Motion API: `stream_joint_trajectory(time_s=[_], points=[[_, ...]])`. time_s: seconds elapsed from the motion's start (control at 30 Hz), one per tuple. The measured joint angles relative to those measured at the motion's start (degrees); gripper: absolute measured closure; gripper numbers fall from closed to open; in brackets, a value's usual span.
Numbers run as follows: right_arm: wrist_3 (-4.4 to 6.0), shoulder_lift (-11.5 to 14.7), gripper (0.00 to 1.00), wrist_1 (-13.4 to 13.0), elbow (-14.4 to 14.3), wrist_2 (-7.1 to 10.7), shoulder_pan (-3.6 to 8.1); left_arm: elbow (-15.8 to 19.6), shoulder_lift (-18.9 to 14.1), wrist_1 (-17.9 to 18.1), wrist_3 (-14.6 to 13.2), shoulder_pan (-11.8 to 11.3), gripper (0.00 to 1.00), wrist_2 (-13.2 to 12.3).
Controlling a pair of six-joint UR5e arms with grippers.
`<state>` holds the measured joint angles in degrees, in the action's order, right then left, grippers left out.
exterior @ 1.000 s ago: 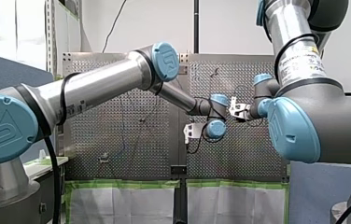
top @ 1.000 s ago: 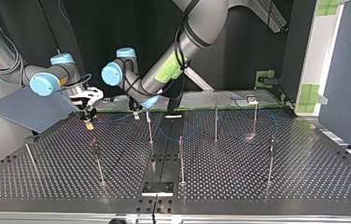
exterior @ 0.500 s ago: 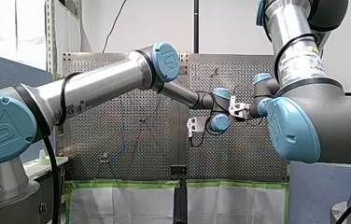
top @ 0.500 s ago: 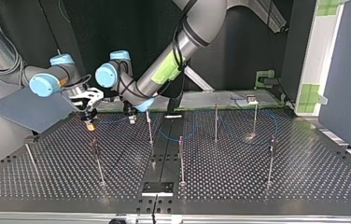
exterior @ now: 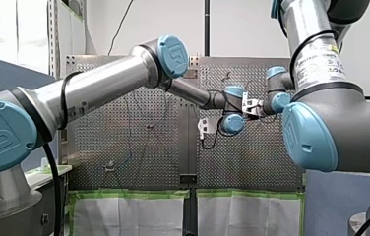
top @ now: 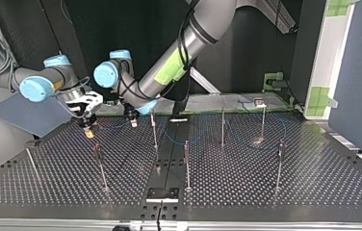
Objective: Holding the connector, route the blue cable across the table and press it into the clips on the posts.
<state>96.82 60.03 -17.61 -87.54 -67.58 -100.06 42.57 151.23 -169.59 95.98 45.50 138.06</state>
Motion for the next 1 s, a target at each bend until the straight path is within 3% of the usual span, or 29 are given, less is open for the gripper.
stream_joint_trajectory(time_s=[0.17, 0.5, 0.57, 0.73, 1.0], points=[[1.27, 2.2, 1.00, 0.4, 0.2, 0.02, -0.06, 2.3, -2.3, 2.0, -0.2, 0.2, 1.00, 0.1], [5.80, 7.0, 1.00, 1.4, 0.3, 0.13, 0.45, 7.2, -7.4, 1.7, -0.2, 1.7, 1.00, 0.1], [6.32, 7.8, 1.00, 1.8, 0.3, 0.14, 0.53, 7.7, -8.3, 1.6, -0.3, 2.0, 1.00, 0.1], [6.77, 10.5, 1.00, 2.4, 0.3, 0.16, 0.58, 8.0, -11.1, 1.6, -0.3, 2.7, 1.00, 0.1], [6.47, 14.2, 1.00, 3.9, 0.3, 0.16, 0.07, 7.7, -14.9, 1.5, -0.3, 3.1, 1.00, 0.1]])
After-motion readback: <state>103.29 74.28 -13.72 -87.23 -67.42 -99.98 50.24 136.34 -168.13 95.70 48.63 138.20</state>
